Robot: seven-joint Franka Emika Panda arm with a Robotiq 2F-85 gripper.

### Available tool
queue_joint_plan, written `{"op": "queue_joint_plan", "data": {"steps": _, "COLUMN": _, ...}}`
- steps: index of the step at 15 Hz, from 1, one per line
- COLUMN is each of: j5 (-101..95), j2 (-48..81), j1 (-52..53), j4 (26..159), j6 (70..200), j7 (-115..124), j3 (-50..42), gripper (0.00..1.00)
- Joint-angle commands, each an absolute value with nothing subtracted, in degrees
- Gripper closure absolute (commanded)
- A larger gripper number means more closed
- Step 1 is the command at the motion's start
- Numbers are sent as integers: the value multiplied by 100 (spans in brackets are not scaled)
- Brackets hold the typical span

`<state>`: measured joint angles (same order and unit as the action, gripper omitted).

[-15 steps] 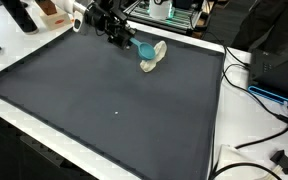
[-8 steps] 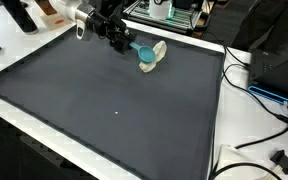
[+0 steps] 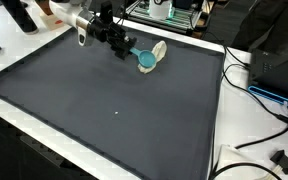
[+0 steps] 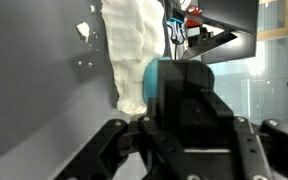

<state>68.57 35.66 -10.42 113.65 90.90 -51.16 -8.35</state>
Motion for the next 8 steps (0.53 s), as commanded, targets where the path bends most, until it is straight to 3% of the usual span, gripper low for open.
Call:
{"op": "queue_joint_plan", "data": {"steps": 1, "j5": 6618, "j2": 3874, "j1": -946, "j4": 11170, "j6": 9373, "j7": -4912, "j3": -831, "gripper": 75}}
{"op": "queue_joint_plan", "data": {"steps": 8, "j5": 6046, "j2": 4177, "j1": -946, "j4": 10734, "j6": 9337, "j7": -5213, "j3": -789, "gripper": 75}}
